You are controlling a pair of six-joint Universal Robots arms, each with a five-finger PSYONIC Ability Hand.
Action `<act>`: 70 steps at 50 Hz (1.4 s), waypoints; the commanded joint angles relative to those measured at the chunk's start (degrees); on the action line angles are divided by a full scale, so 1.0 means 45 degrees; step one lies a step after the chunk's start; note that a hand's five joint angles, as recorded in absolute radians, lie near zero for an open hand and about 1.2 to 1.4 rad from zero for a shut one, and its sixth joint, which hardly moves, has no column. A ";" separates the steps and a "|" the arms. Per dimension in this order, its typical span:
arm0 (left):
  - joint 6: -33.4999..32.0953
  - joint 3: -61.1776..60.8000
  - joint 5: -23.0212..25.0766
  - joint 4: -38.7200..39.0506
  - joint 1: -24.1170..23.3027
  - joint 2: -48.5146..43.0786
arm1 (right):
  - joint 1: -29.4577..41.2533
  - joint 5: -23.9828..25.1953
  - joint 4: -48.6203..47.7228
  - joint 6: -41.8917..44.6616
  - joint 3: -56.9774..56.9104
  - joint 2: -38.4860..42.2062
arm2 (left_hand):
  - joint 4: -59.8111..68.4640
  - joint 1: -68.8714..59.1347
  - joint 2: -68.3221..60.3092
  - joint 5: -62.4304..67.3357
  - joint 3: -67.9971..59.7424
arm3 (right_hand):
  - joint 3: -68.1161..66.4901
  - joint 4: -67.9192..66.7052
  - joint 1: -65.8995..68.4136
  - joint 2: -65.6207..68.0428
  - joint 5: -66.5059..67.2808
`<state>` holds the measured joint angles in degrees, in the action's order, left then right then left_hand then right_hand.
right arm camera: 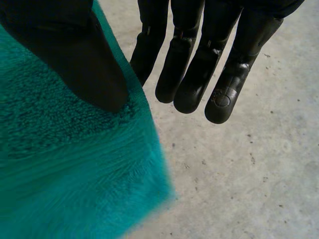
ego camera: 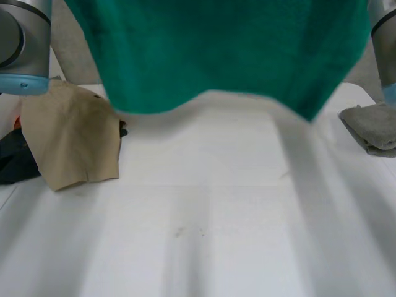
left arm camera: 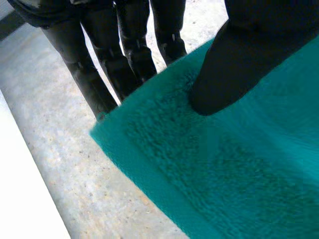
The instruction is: Fold the laundry.
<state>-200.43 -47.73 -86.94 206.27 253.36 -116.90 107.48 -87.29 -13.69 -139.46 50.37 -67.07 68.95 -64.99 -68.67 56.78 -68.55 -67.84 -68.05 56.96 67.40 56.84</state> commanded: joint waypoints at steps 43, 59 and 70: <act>0.1279 -1.0626 0.2112 0.0549 -0.0657 0.6093 | -0.0645 0.2563 0.0582 -0.6994 0.8379 0.0373 | 0.2456 -0.3336 -0.2518 0.2938 -0.2545 | 1.2853 1.2901 -1.0435 -1.2755 -1.2631; 0.1181 -1.0039 0.2112 -0.0409 -0.1850 0.8221 | 0.2091 0.0532 0.0465 -1.1334 0.2697 0.5155 | 0.2456 -0.3336 -0.2518 0.2938 -0.2545 | 1.2853 1.2901 -1.0435 -1.2755 -1.2631; 0.1220 -0.9473 0.2131 -0.0955 -0.1811 0.9551 | 0.2033 0.0609 0.1421 -0.8697 0.0018 0.8185 | 0.2456 -0.3336 -0.2518 0.2938 -0.2545 | 0.5301 0.5349 -0.2883 -0.5203 -0.5079</act>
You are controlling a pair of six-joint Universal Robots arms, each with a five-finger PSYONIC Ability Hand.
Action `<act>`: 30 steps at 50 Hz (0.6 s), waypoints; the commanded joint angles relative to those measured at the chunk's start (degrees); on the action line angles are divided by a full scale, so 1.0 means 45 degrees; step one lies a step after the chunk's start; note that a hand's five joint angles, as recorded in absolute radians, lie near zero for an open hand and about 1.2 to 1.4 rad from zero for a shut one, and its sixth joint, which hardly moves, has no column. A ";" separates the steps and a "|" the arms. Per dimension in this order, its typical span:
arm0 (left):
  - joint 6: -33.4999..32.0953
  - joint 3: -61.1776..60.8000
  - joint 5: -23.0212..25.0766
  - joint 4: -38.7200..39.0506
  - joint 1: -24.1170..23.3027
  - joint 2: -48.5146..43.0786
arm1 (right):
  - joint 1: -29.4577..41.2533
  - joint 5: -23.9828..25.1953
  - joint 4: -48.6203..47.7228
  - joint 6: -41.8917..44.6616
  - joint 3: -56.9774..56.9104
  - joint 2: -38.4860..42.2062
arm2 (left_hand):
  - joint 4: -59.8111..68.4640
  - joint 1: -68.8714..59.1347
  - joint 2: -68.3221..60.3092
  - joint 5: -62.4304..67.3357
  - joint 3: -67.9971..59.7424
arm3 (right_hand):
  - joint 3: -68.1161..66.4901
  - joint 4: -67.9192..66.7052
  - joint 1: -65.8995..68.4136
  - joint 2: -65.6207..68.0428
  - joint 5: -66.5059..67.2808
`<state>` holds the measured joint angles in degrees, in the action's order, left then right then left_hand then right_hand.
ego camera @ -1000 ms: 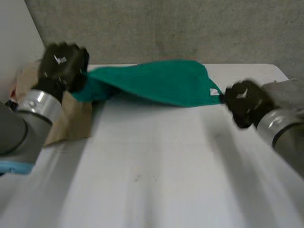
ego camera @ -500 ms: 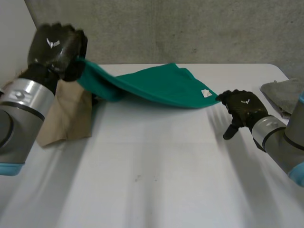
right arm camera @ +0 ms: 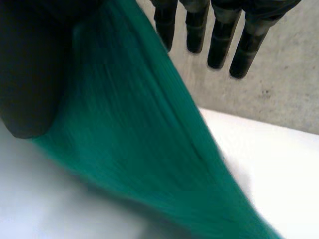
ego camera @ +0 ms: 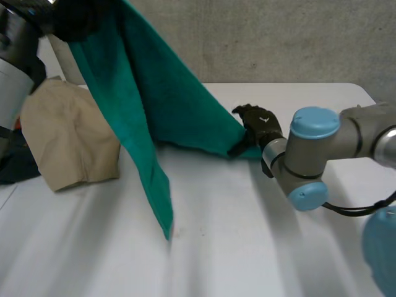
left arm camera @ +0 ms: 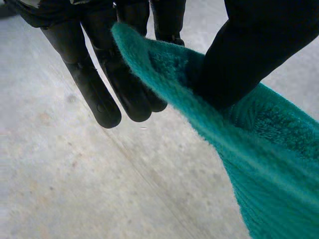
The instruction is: Fold the laundry.
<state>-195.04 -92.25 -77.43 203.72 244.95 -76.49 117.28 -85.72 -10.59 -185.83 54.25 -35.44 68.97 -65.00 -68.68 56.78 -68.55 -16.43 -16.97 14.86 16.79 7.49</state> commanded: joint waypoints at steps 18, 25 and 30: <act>0.0003 0.0599 -0.0079 -0.0914 0.0898 0.0494 | -0.3756 0.2094 0.1706 0.2213 0.2006 -0.6184 | 0.2451 -0.3334 -0.2515 0.2938 -0.2545 | -1.4126 -1.4008 1.4475 1.4046 1.3891; -0.0016 -0.0065 -0.0001 -0.1734 0.2578 0.0143 | -0.6313 0.3795 0.6566 0.7109 0.2123 -0.9776 | 0.2451 -0.3334 -0.2515 0.2938 -0.2545 | -1.4126 -1.4008 1.4475 1.4046 1.3891; -0.0075 -0.0417 0.0019 -0.2203 0.2911 -0.1281 | -0.7156 0.3796 0.9146 1.0667 0.2377 -1.1499 | 0.2451 -0.3334 -0.2515 0.2938 -0.2545 | -1.4126 -1.4008 1.4475 1.4046 1.3891</act>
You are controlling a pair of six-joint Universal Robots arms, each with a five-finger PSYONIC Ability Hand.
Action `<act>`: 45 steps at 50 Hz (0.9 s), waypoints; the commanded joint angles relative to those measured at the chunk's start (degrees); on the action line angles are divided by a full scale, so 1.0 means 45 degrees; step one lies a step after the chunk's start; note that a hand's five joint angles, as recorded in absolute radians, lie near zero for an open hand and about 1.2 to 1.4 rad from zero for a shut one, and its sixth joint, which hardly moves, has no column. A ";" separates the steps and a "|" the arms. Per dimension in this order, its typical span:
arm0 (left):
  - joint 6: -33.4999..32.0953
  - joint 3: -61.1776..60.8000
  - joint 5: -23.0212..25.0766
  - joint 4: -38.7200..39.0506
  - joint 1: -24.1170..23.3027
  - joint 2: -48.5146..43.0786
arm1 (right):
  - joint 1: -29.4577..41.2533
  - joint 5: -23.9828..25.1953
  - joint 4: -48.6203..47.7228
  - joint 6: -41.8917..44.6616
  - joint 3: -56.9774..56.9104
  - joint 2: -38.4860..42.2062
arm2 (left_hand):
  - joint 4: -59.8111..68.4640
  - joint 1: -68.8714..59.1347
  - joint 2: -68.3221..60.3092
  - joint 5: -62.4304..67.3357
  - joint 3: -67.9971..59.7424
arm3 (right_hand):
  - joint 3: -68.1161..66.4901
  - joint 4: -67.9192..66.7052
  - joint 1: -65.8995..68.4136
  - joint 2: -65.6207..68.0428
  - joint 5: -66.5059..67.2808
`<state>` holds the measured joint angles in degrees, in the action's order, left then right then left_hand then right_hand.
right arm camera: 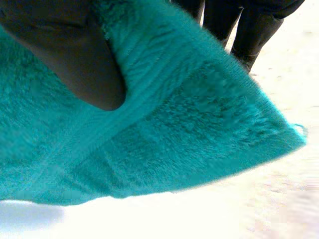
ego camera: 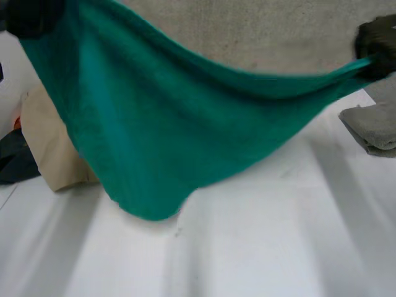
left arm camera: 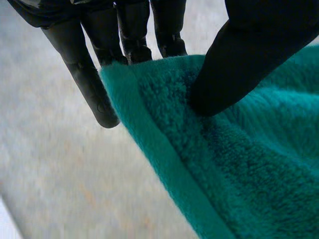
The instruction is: Fold the laundry.
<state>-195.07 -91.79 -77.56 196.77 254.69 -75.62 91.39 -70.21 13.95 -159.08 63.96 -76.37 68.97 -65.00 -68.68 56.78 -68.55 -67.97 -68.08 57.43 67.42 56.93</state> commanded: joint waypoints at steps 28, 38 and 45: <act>-0.1808 1.0371 -0.0888 0.1987 -0.0191 -1.2316 | 0.2112 -0.3911 -0.6218 0.6719 -0.4094 0.5487 | 0.2451 -0.3334 -0.2516 0.2938 -0.2545 | -0.2674 -0.2649 0.5015 0.2796 0.2905; -0.1205 1.1825 -0.1379 0.4614 0.0239 -1.1829 | 0.2444 -0.3637 -0.9566 0.6348 -0.4077 0.4394 | 0.2451 -0.3334 -0.2516 0.2938 -0.2545 | -0.2674 -0.2649 0.5015 0.2796 0.2905; -0.0227 0.8723 -0.0598 0.4653 0.0609 -1.1008 | 0.2464 -0.3500 -0.7788 0.5763 -0.2223 0.4022 | 0.2451 -0.3334 -0.2516 0.2938 -0.2545 | -0.2674 -0.2649 0.5015 0.2796 0.2905</act>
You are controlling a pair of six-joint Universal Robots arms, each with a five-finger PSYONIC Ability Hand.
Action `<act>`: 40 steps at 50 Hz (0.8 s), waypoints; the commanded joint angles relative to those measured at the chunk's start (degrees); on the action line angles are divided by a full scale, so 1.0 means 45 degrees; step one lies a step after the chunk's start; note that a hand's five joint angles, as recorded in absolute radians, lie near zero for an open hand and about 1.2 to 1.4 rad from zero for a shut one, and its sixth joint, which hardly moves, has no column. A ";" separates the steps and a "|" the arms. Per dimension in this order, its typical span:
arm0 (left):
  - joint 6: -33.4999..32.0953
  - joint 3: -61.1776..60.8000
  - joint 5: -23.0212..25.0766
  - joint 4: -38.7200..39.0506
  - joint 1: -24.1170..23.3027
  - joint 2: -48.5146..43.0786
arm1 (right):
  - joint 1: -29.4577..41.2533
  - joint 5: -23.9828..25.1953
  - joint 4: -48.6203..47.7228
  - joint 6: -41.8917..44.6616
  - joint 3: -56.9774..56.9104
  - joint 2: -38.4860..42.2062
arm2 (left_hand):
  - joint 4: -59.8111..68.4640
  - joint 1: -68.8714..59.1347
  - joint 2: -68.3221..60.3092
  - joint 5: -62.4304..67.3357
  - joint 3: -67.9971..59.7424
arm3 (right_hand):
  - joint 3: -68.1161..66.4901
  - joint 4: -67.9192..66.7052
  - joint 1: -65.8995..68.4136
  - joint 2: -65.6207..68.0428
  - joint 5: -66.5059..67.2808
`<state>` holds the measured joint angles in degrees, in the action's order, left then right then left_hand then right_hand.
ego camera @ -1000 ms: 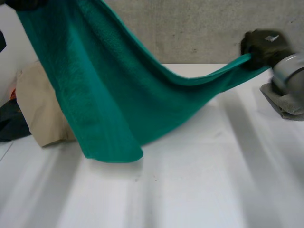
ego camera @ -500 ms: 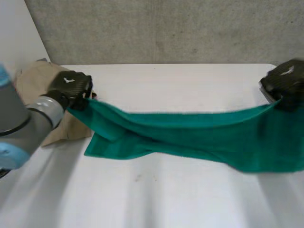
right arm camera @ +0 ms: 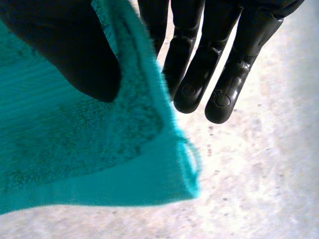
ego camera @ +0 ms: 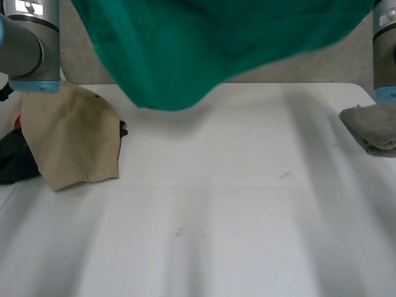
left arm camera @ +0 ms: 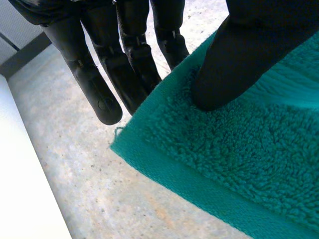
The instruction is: Fold the laundry.
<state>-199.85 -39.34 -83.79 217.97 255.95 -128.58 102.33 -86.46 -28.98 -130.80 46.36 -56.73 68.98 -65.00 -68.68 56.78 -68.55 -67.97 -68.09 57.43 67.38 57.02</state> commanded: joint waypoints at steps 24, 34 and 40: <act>-0.1601 -1.2365 0.2175 -0.1905 0.0271 0.2606 | -0.0182 0.0308 0.7429 -0.0660 0.6412 0.0288 | 0.2448 -0.3334 -0.2515 0.2938 -0.2544 | -0.2673 -0.2647 0.5015 0.2805 0.2884; -0.3614 -1.5866 0.2117 -0.8861 0.0271 0.6968 | -0.2250 0.0327 1.2161 0.2520 1.0260 -0.4422 | 0.2448 -0.3334 -0.2515 0.2938 -0.2544 | -0.2673 -0.2647 0.5015 0.2805 0.2884; -0.4319 -1.6454 0.2078 -1.1211 0.0115 0.8141 | -0.3677 0.0639 1.2926 0.4282 1.2001 -0.6339 | 0.2448 -0.3334 -0.2515 0.2938 -0.2544 | -0.2673 -0.2647 0.5015 0.2805 0.2884</act>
<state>-216.54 -110.76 -74.32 177.49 257.12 -97.03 91.59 -84.89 26.23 -118.37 93.38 -77.80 68.99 -65.00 -68.68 56.78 -68.55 -67.97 -68.09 57.43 67.38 57.11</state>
